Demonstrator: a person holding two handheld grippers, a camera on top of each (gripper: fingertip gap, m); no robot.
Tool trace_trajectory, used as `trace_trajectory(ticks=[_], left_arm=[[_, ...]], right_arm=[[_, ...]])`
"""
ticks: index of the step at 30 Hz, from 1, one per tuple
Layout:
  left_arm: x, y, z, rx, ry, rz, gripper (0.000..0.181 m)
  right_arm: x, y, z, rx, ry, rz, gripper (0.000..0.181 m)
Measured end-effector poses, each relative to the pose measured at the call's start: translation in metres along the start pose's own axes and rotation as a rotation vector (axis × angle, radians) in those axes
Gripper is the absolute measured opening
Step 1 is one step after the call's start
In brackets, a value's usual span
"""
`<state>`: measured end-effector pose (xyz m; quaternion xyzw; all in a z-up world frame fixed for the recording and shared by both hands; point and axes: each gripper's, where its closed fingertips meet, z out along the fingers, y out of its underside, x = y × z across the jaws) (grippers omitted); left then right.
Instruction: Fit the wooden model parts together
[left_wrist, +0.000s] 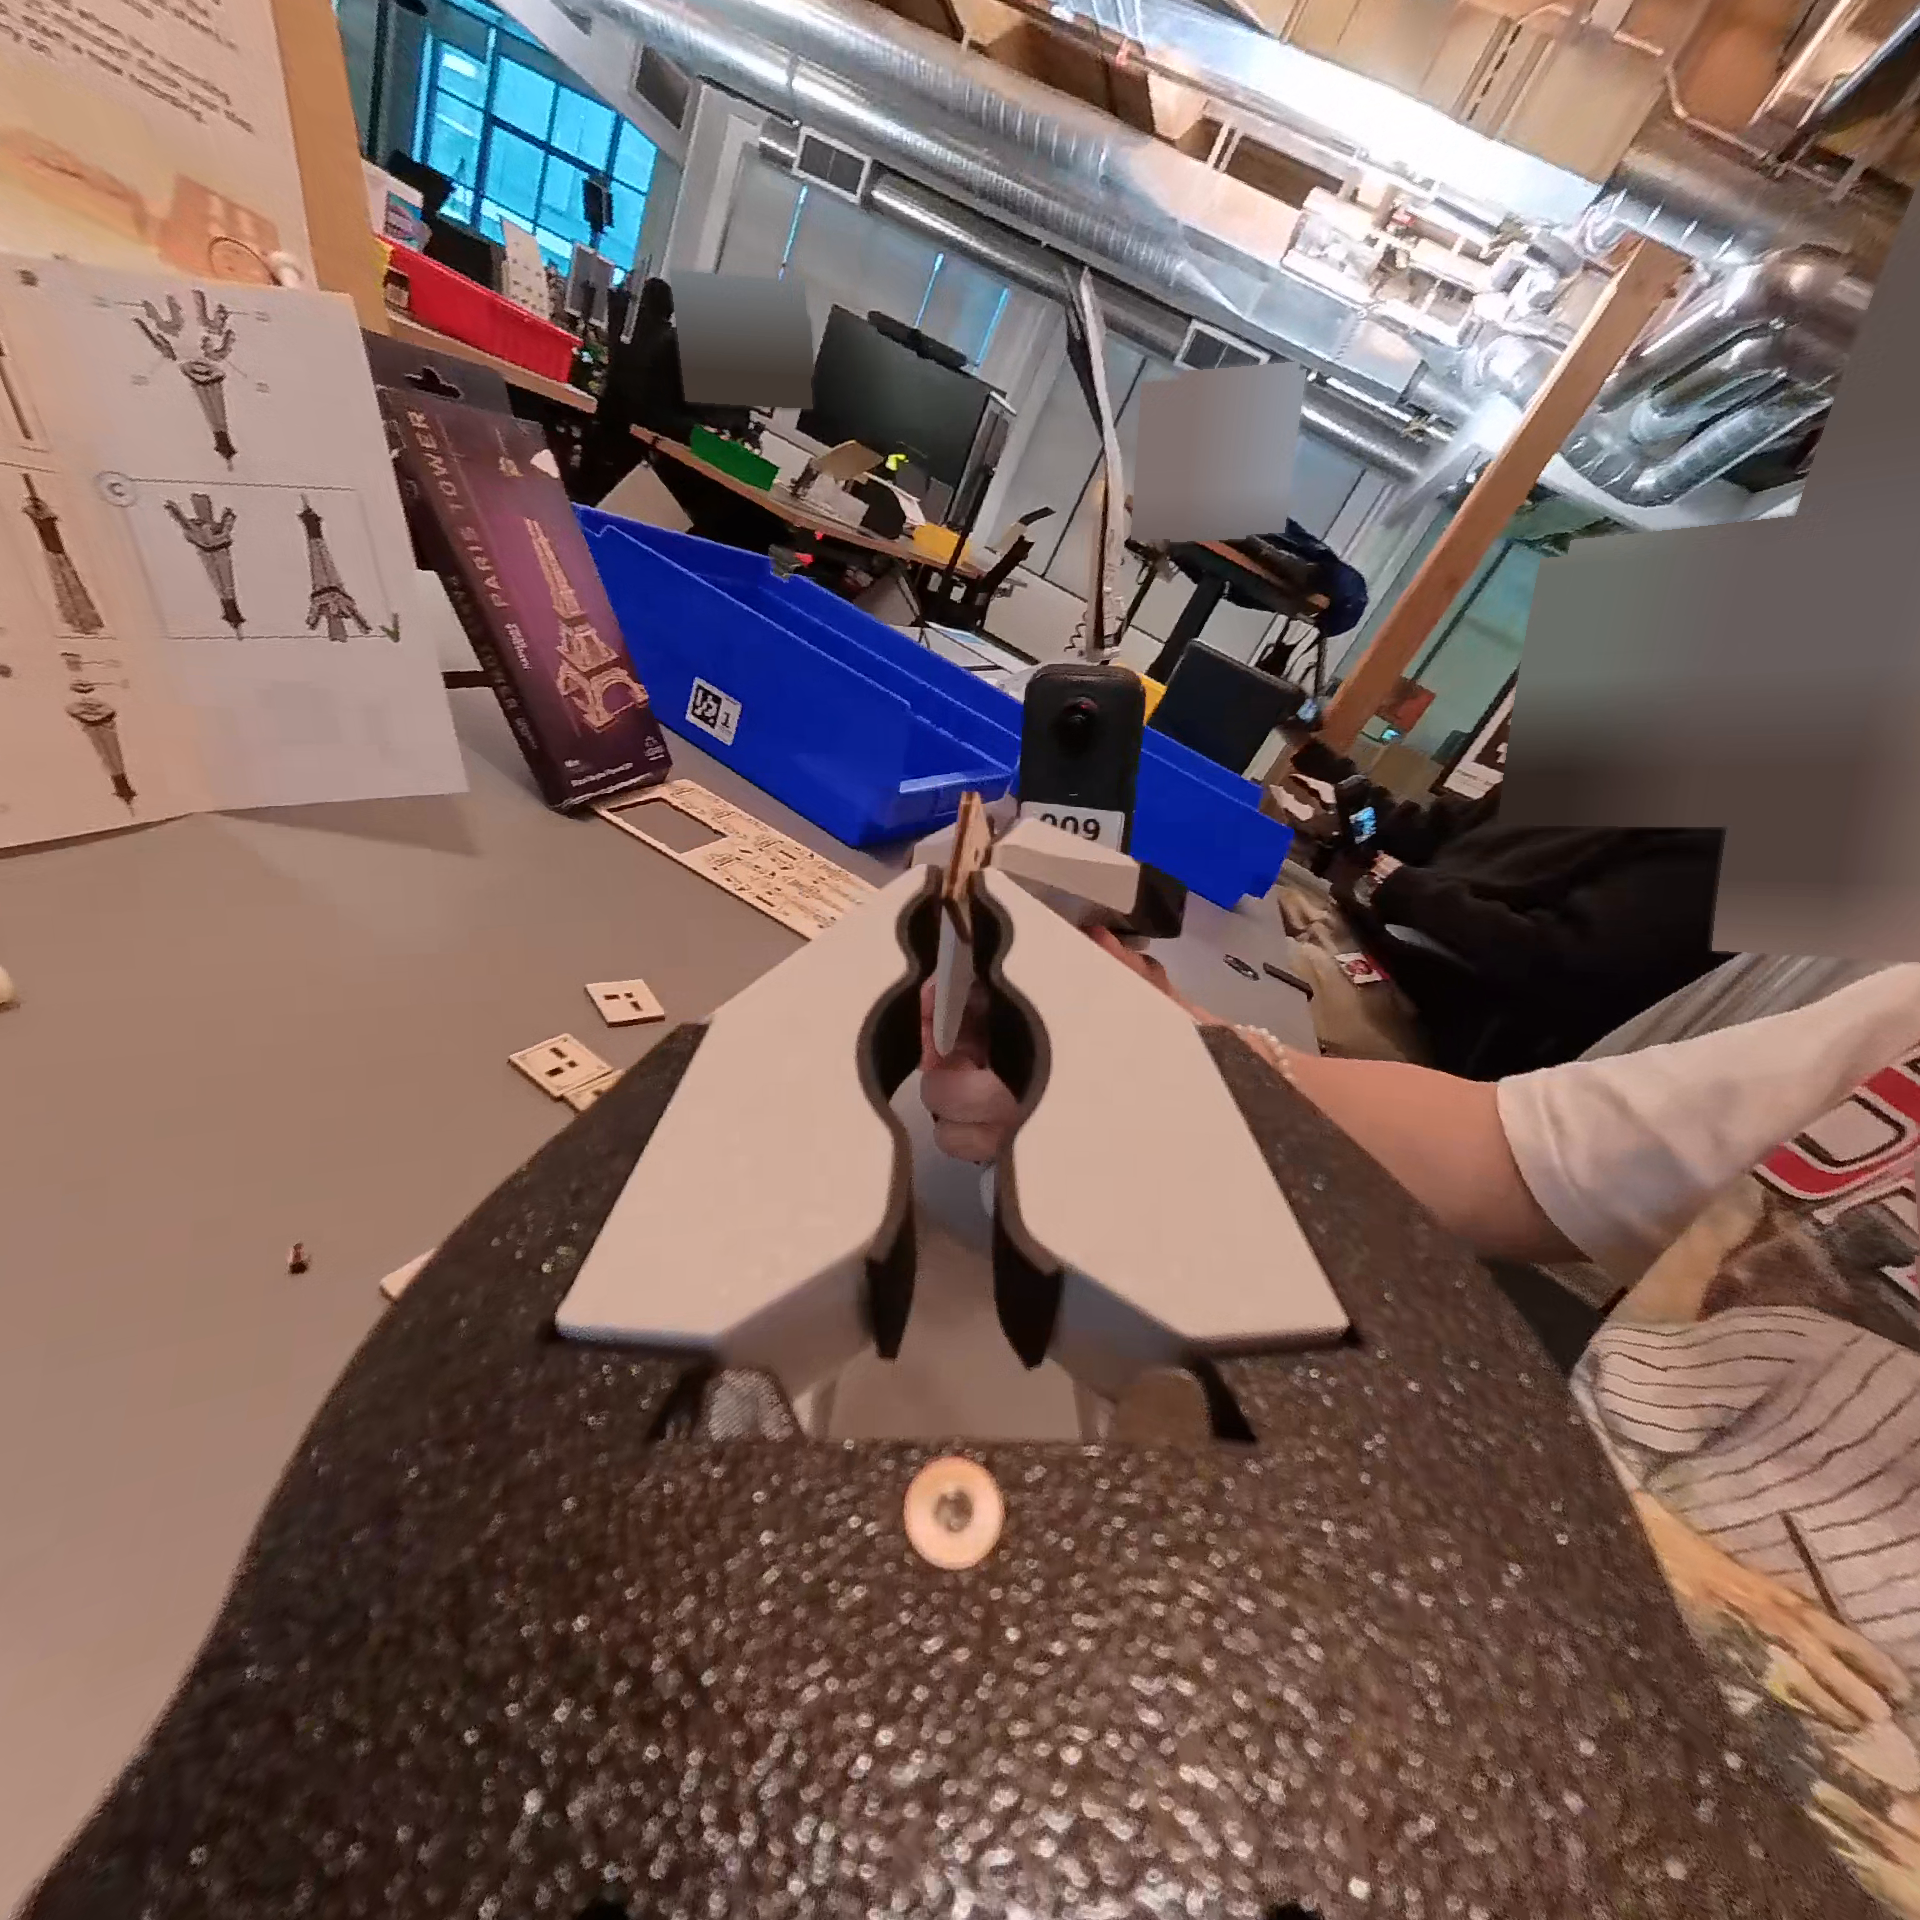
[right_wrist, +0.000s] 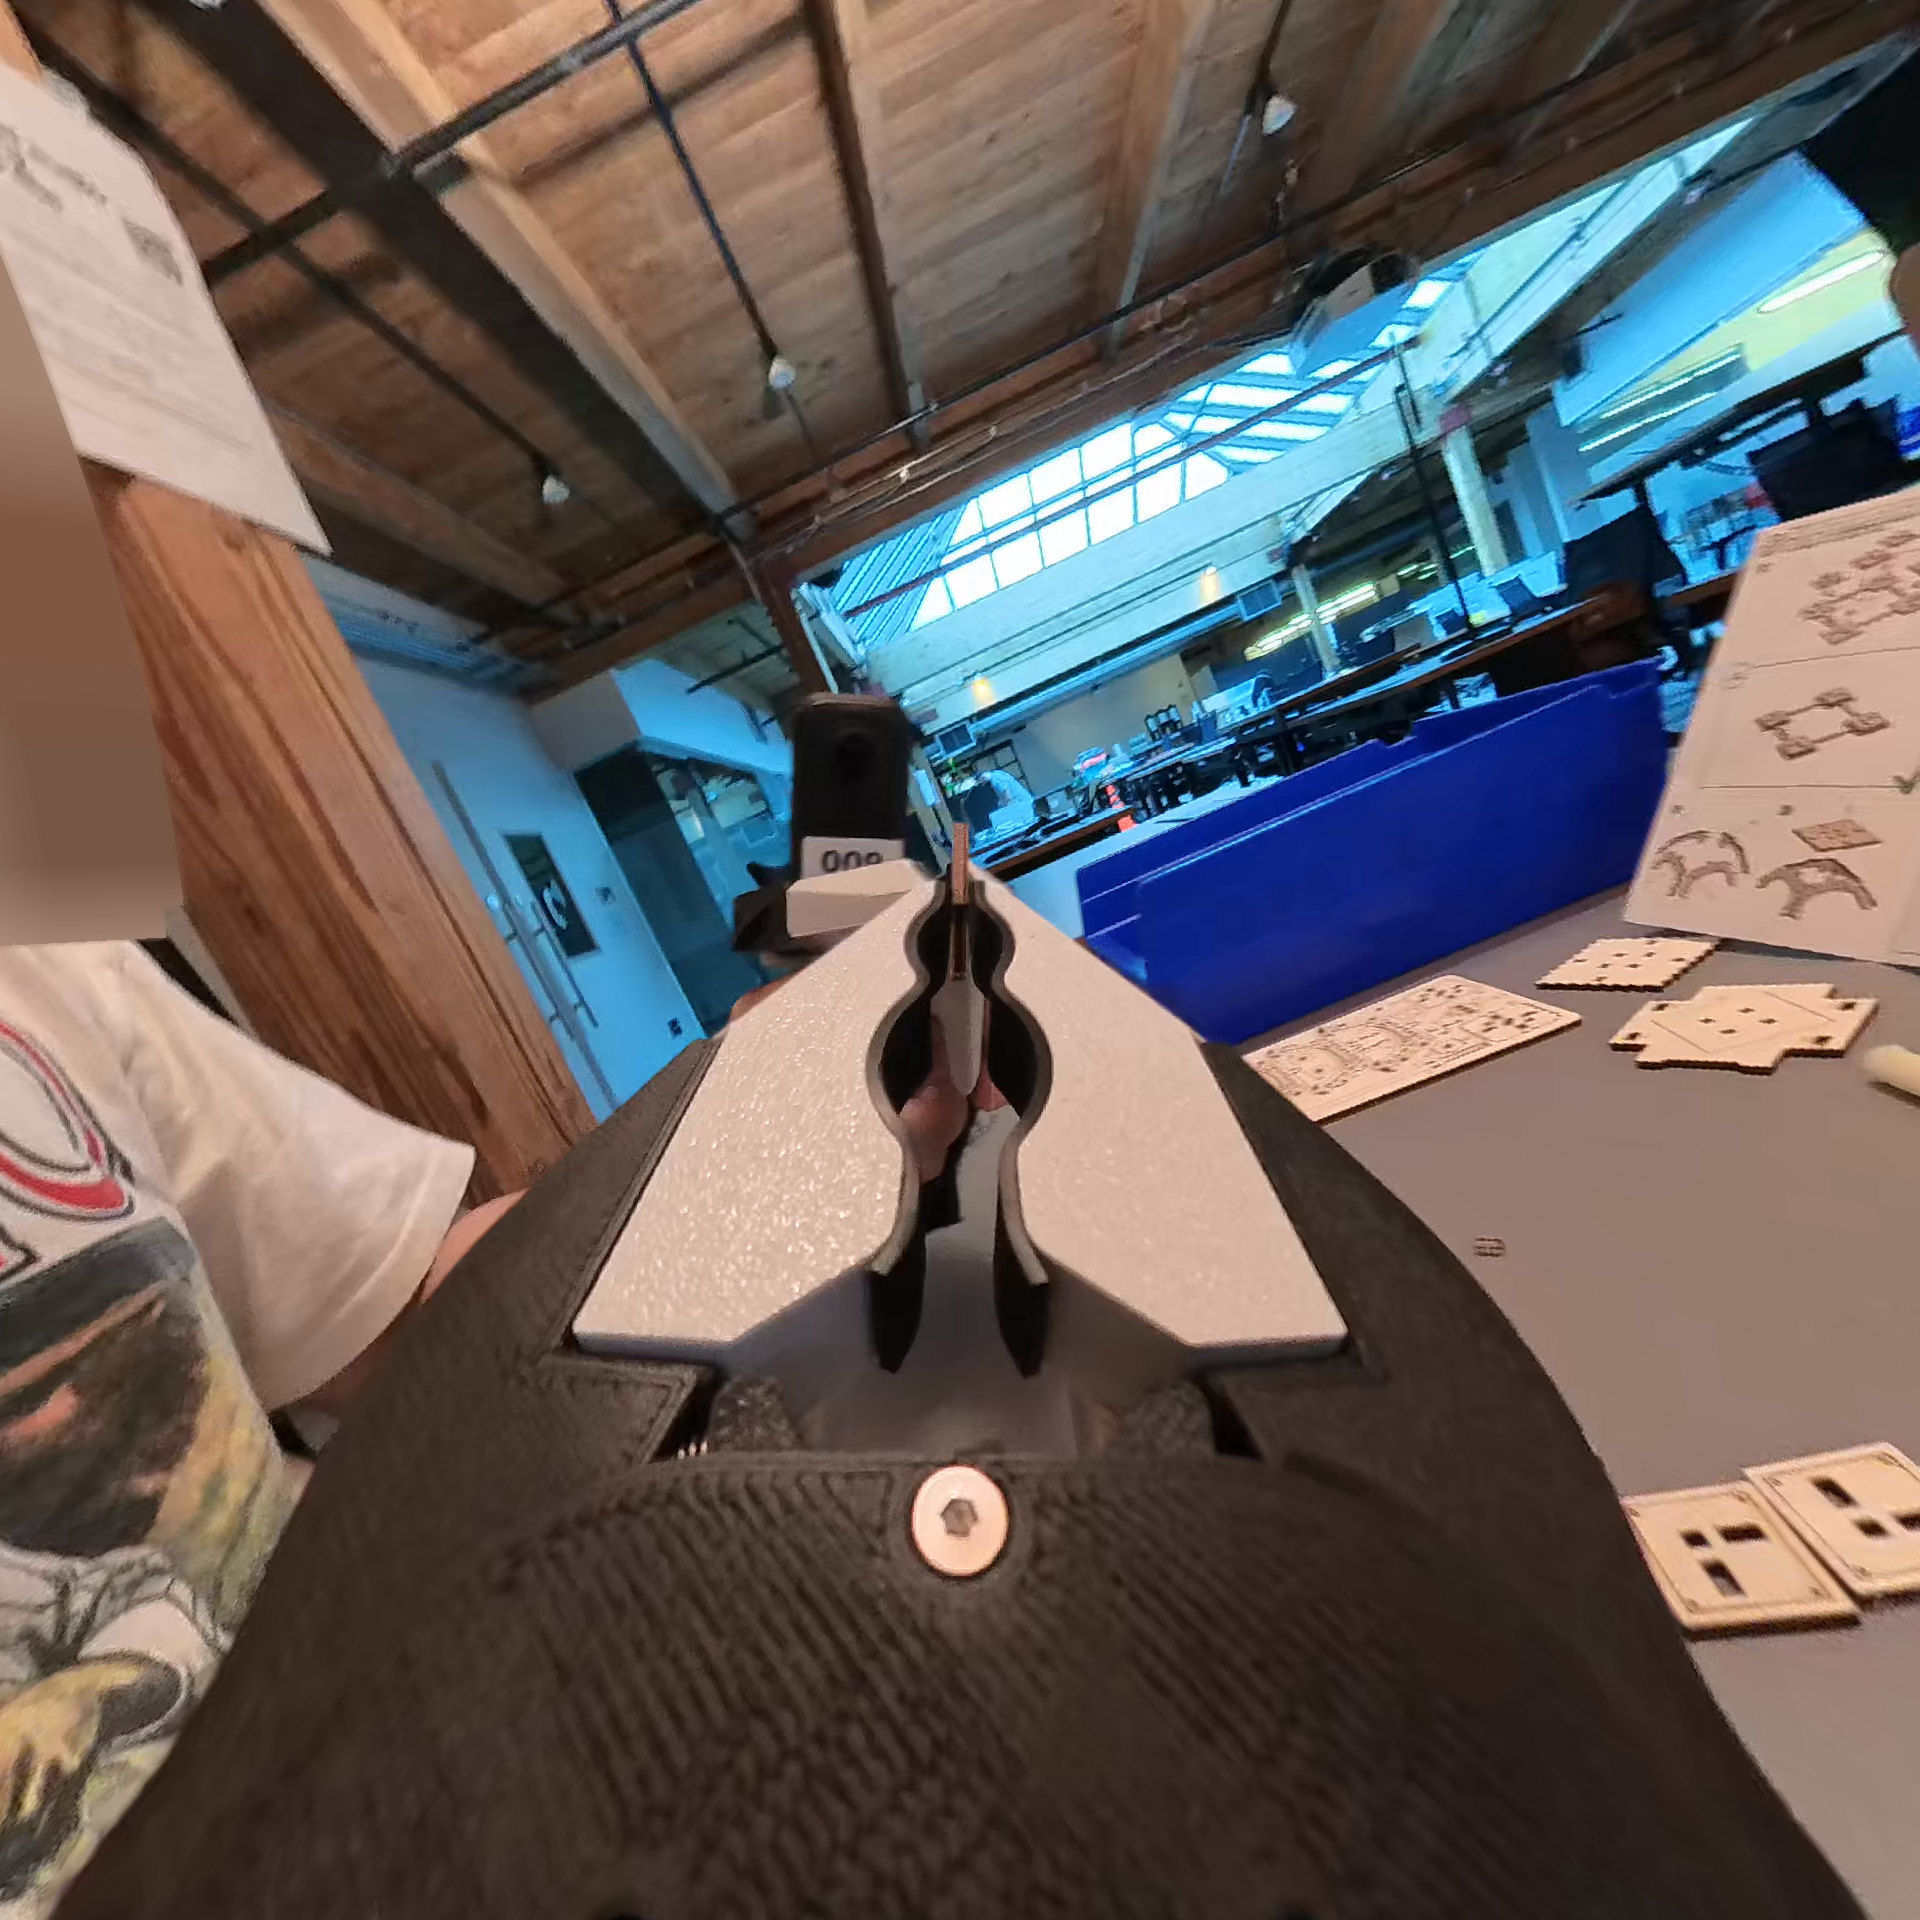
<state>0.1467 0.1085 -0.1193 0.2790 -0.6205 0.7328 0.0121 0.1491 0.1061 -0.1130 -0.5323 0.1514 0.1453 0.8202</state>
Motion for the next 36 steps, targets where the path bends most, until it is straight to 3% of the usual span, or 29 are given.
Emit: trace_trajectory(ticks=[4,5,7,10,12,17,28,32,36], left_arm=[[0.003,0.003,-0.004,-0.066,0.056,-0.019,0.0],[-0.002,0.006,-0.007,-0.112,0.035,-0.031,0.0],[-0.003,0.013,-0.013,-0.228,0.067,-0.109,0.0],[0.007,0.024,-0.023,-0.397,0.178,-0.256,0.0],[0.007,0.032,-0.026,-0.487,0.194,-0.295,0.0],[0.016,0.049,-0.03,-0.652,0.276,-0.363,0.0],[0.018,0.051,-0.043,-0.774,0.312,-0.359,0.0],[0.019,0.054,-0.045,-0.786,0.319,-0.378,0.0],[0.015,0.055,-0.043,-0.78,0.305,-0.378,0.0]], right_arm=[[-0.003,0.005,0.0,-0.053,-0.024,-0.017,0.002],[-0.001,0.009,-0.002,-0.096,-0.016,-0.067,0.01],[0.004,0.02,-0.005,-0.213,0.028,-0.259,0.036],[0.009,0.042,-0.01,-0.425,0.083,-0.697,0.052],[0.004,0.048,-0.008,-0.449,0.088,-0.927,0.06],[-0.012,0.056,-0.001,-0.448,0.031,-1.136,0.048],[-0.028,0.074,0.008,-0.475,-0.032,-1.053,0.042],[-0.03,0.077,0.011,-0.484,-0.04,-1.03,0.024],[-0.026,0.078,0.009,-0.485,-0.025,-1.023,0.024]])
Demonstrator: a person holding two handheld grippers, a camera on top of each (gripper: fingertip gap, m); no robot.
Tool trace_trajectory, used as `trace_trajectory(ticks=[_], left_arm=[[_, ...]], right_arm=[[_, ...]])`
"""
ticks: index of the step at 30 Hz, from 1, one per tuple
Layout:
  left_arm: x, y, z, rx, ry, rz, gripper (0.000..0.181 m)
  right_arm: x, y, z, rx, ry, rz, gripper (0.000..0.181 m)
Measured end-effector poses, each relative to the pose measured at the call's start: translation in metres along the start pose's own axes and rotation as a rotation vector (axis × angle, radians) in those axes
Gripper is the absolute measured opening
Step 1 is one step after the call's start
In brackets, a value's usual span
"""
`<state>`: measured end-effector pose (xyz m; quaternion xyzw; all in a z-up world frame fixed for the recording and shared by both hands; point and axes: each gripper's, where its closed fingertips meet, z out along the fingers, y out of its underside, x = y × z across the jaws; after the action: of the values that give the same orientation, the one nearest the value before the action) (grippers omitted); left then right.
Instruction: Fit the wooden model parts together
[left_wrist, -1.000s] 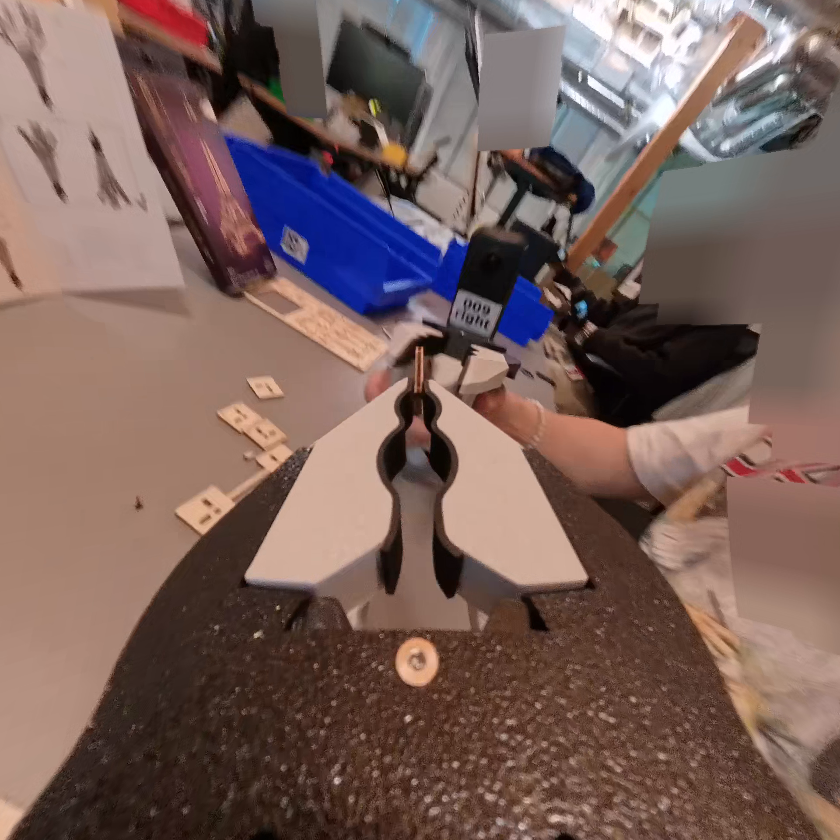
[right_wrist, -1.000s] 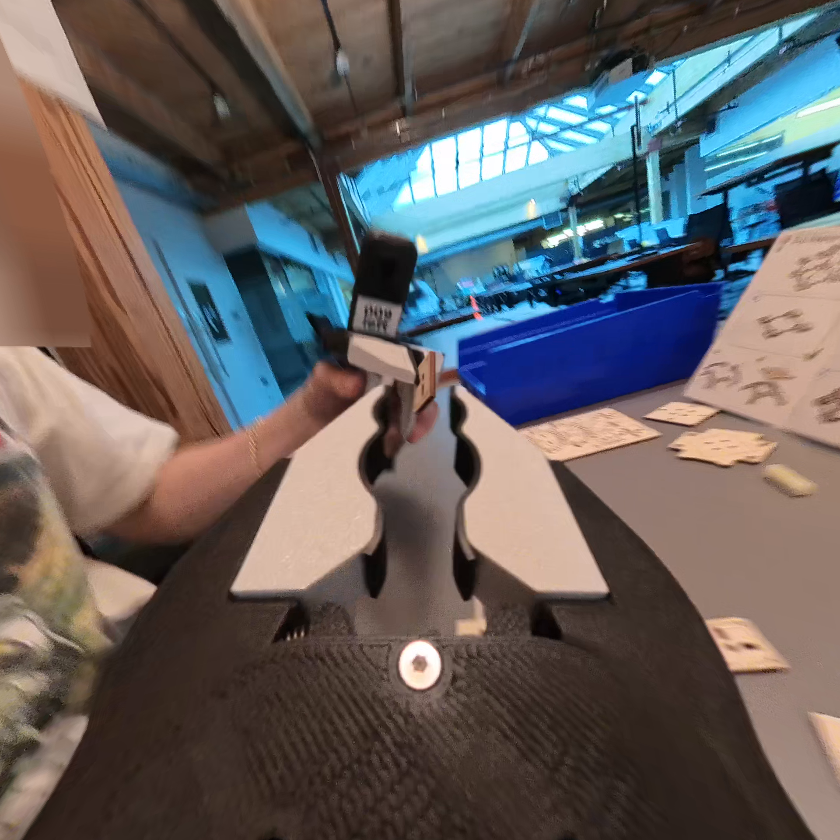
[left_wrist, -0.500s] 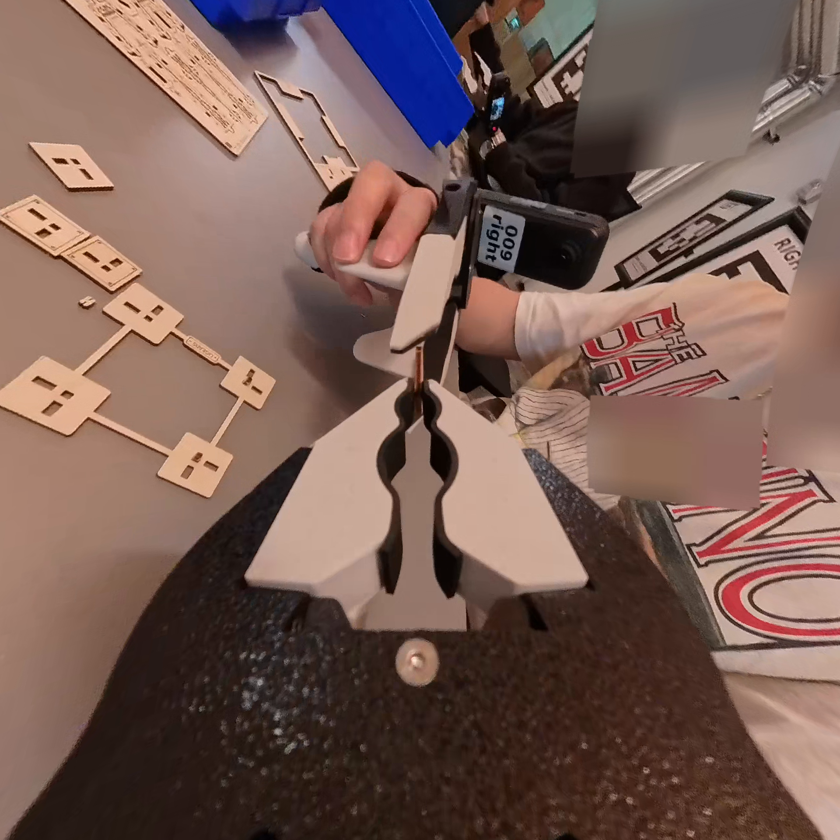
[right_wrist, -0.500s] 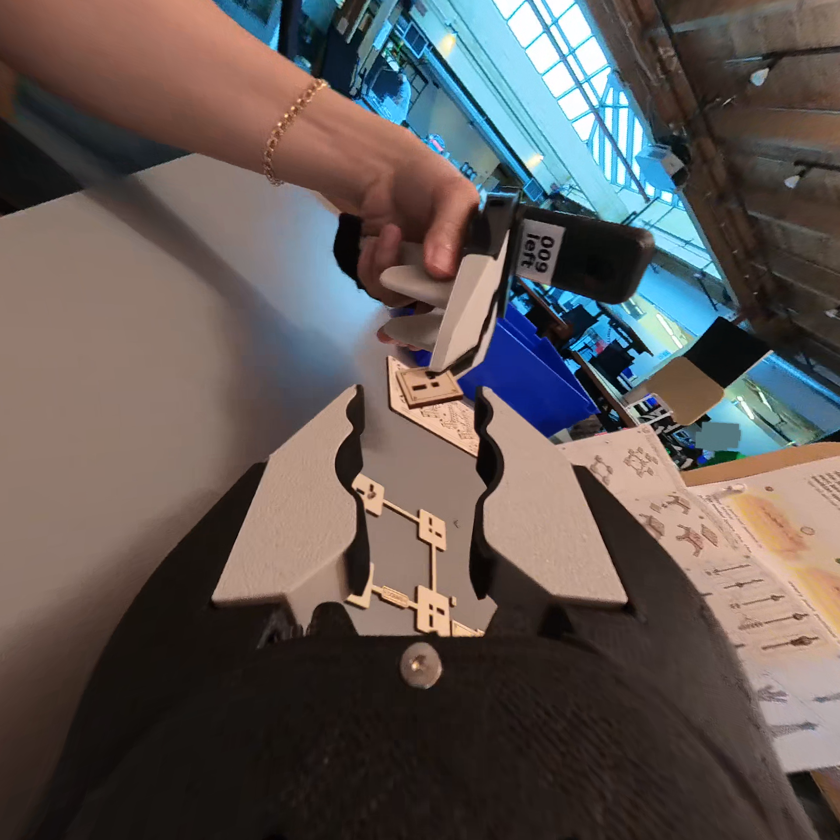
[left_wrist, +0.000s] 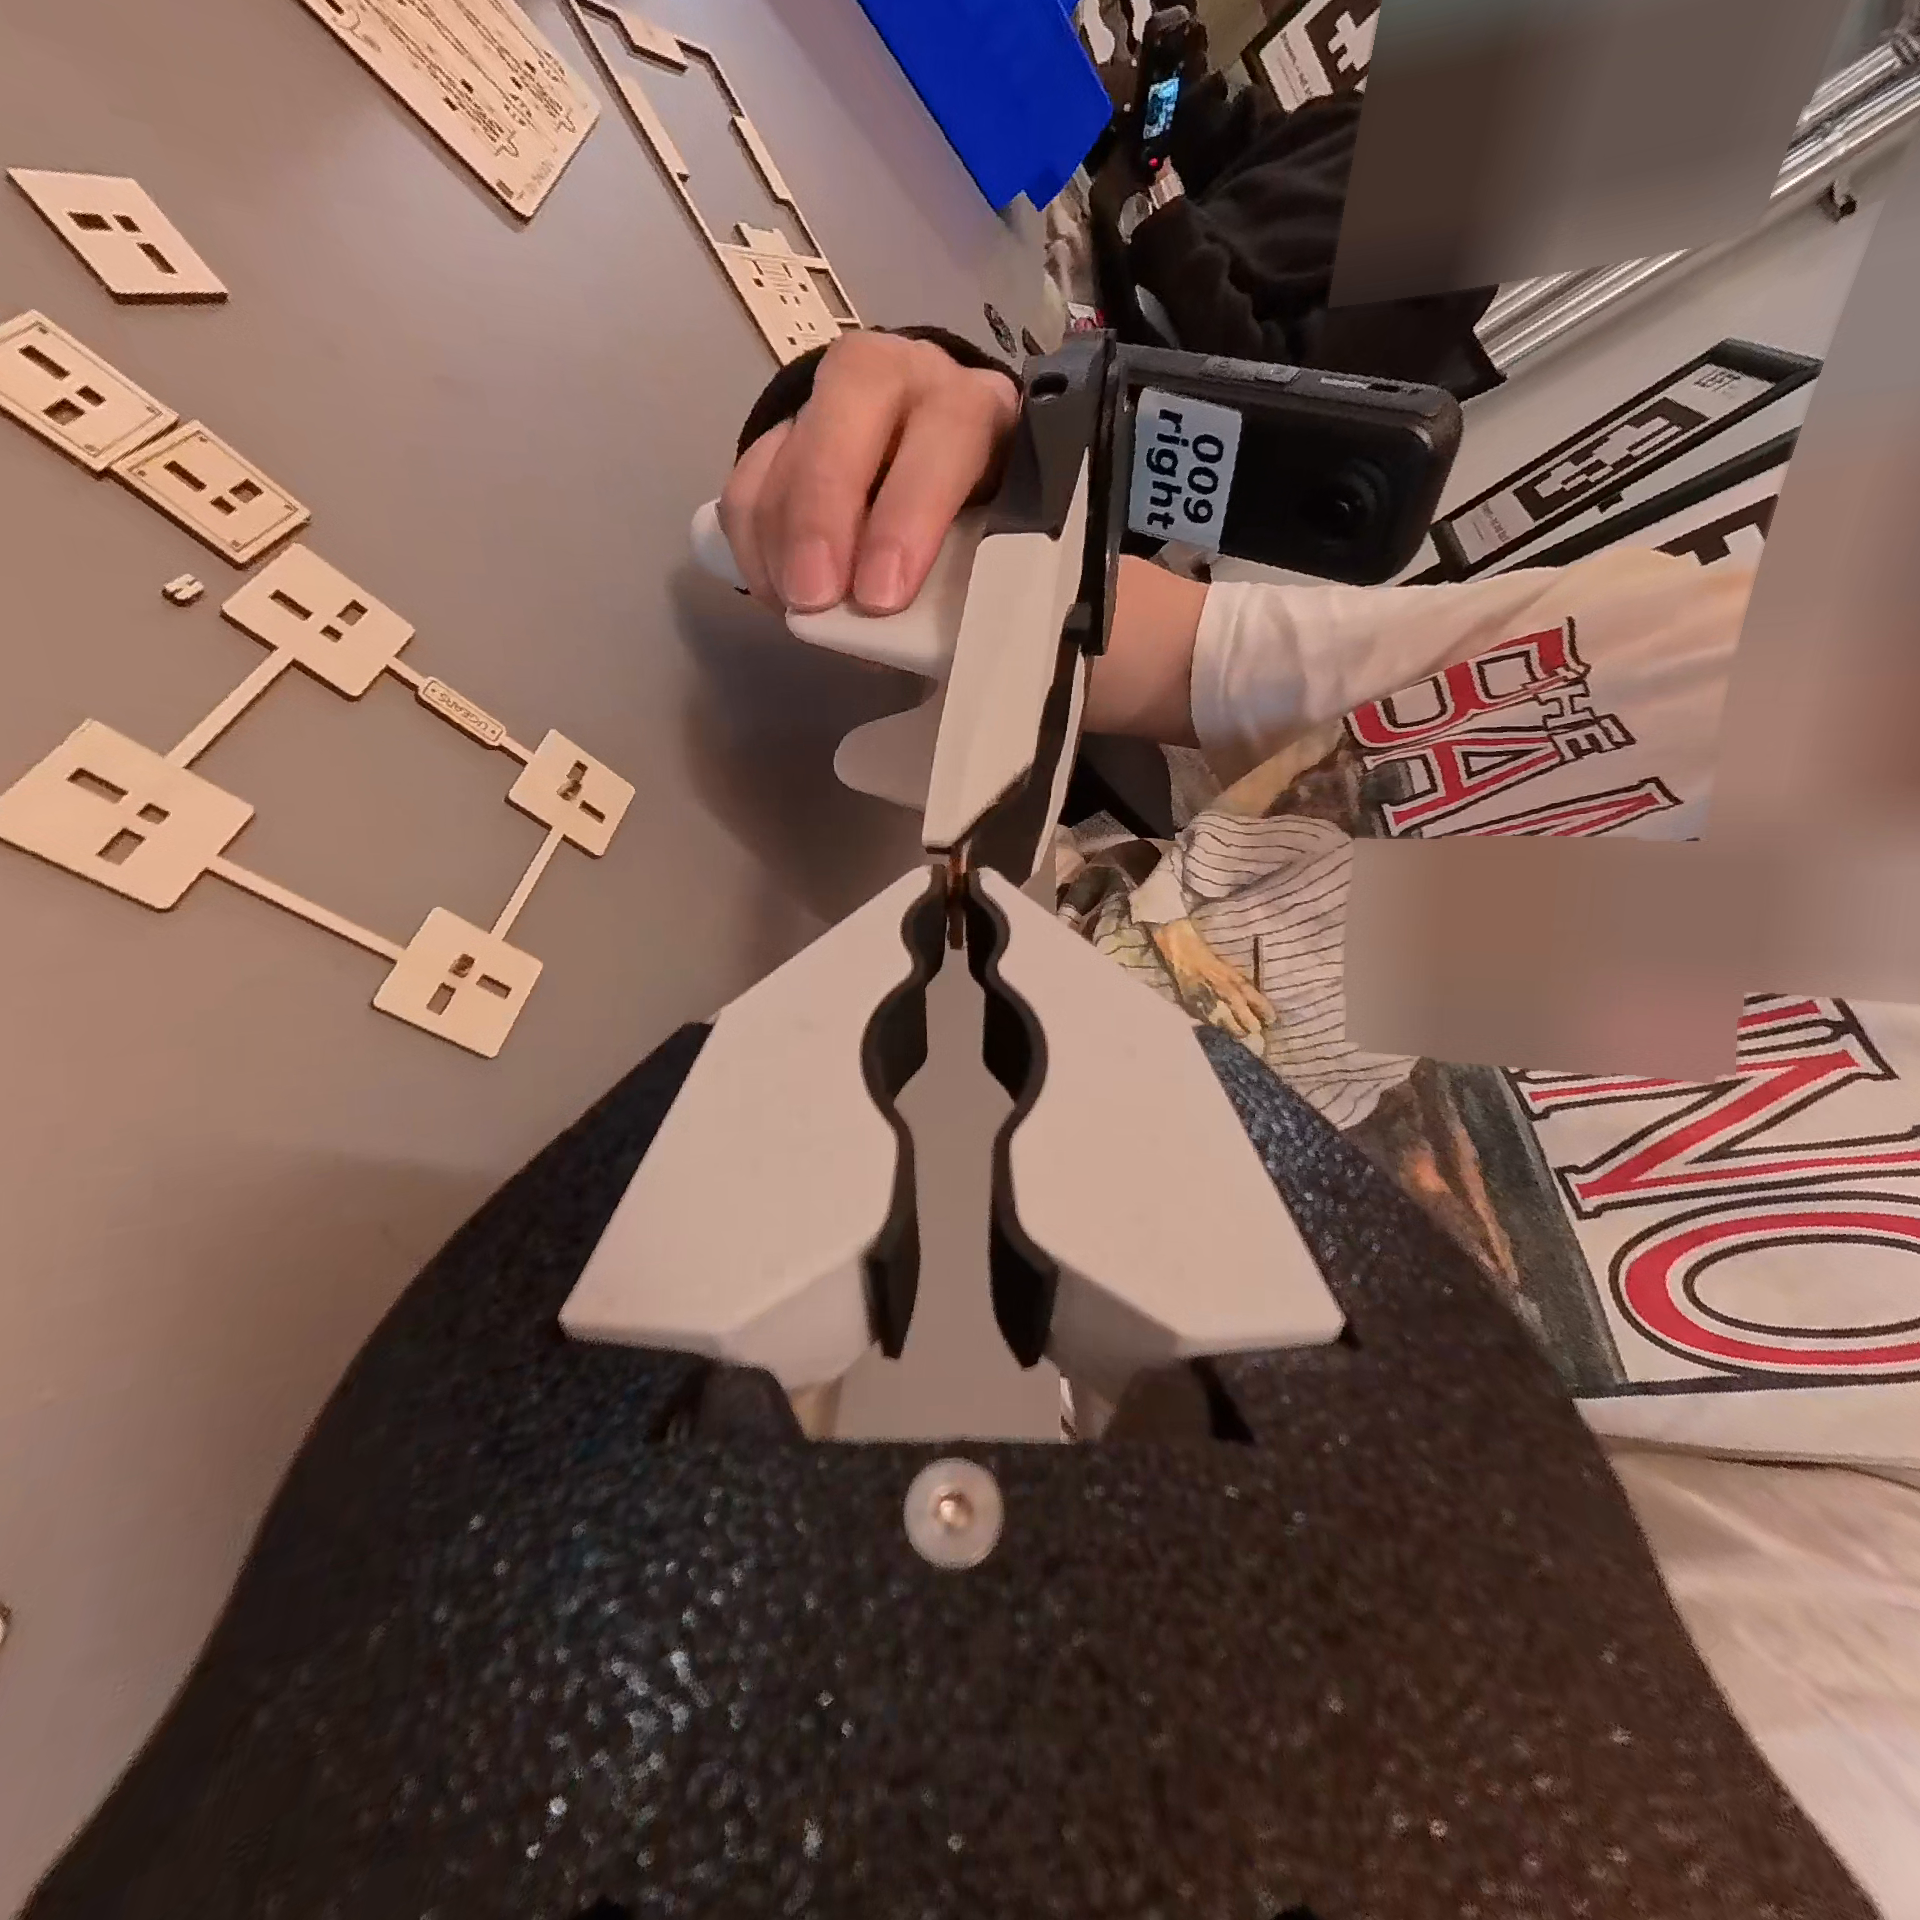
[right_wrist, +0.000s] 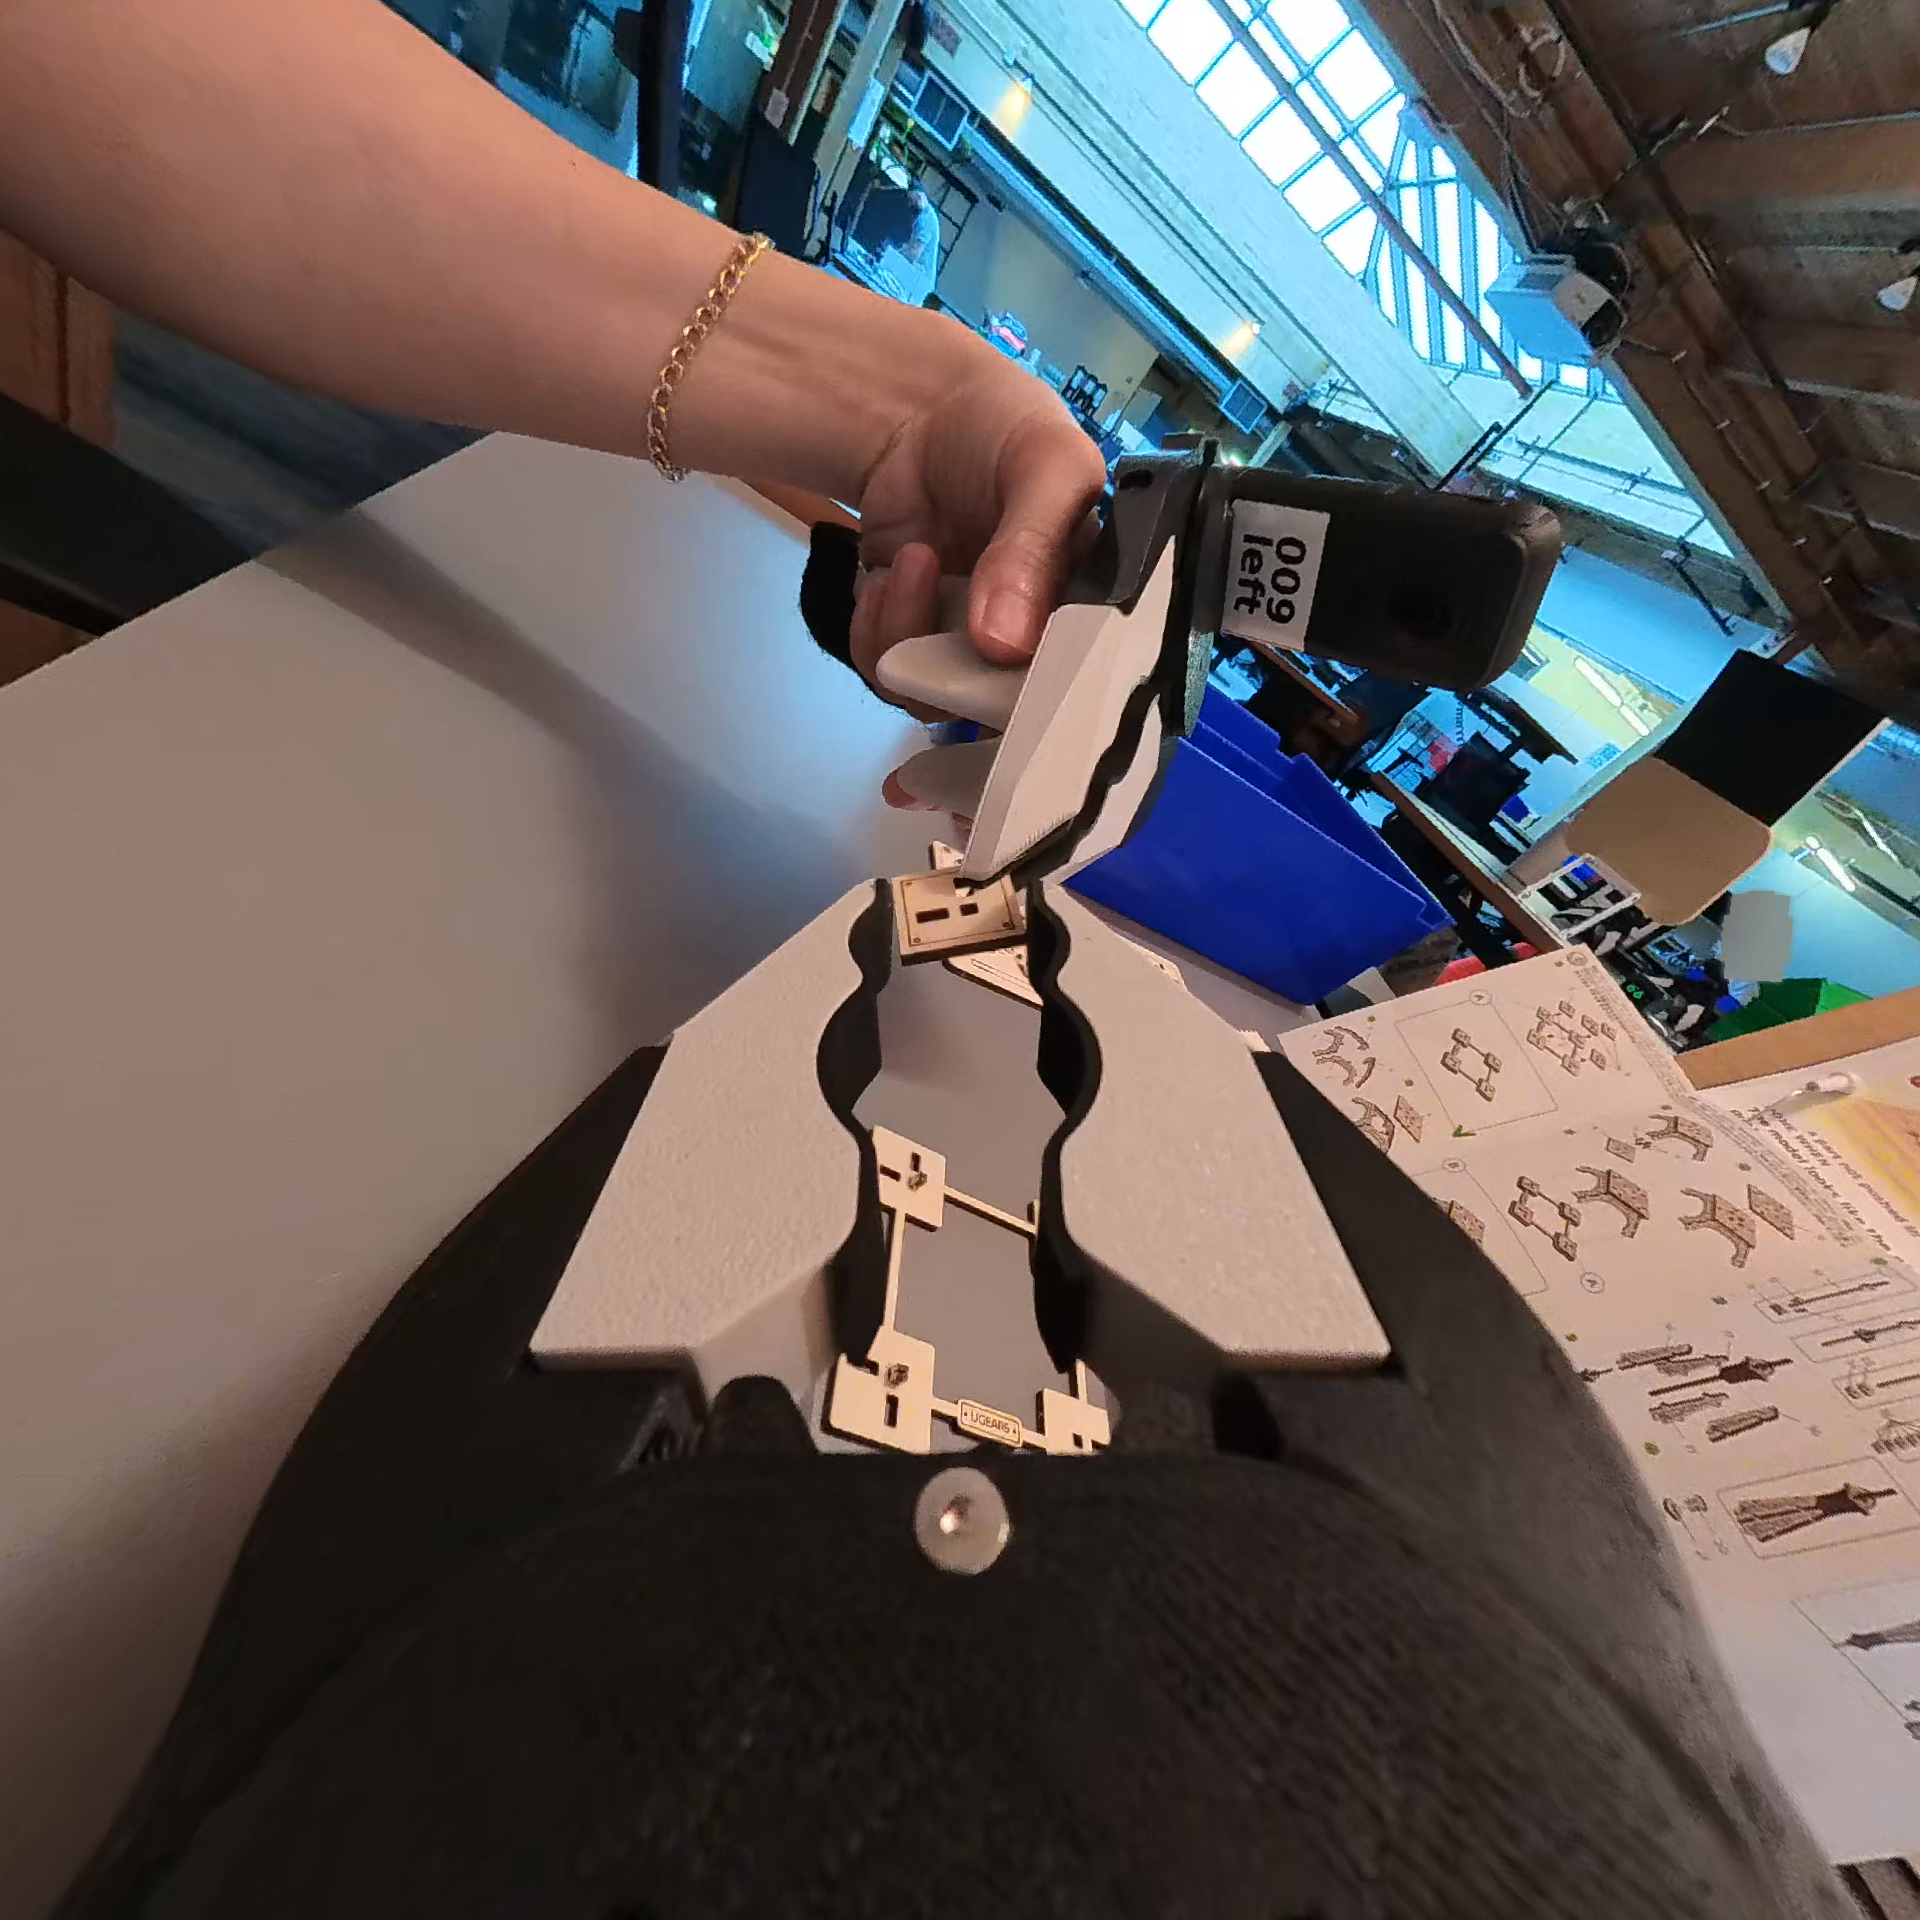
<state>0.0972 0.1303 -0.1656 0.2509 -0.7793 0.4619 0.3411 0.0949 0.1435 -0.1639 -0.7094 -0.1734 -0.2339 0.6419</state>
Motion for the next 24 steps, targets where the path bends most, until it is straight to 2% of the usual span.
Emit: trace_trajectory(ticks=[4,7,10,14,18,20,24], left_arm=[[0.005,-0.004,-0.001,0.006,0.032,-0.006,0.0],[0.005,0.0,0.0,-0.027,0.038,-0.008,0.0],[0.001,-0.006,-0.001,-0.009,-0.011,0.031,0.001],[-0.02,-0.017,-0.013,-0.005,-0.337,0.295,0.029],[-0.026,-0.02,-0.018,-0.143,-0.643,0.663,0.038],[-0.027,-0.015,-0.015,-0.265,-0.73,0.794,0.038],[-0.03,-0.011,-0.012,-0.428,-0.821,0.905,0.037]], right_arm=[[0.002,0.003,-0.001,-0.013,0.022,-0.02,0.029],[0.0,0.001,0.0,-0.007,0.008,-0.017,0.023],[0.005,0.003,-0.001,-0.023,0.032,-0.003,0.023],[0.02,0.016,-0.003,-0.068,0.088,0.138,0.022],[0.022,0.023,-0.003,-0.075,0.056,0.303,0.022],[0.021,0.021,-0.003,-0.066,0.037,0.34,0.022],[0.016,0.025,-0.002,-0.103,0.011,0.321,0.022]])
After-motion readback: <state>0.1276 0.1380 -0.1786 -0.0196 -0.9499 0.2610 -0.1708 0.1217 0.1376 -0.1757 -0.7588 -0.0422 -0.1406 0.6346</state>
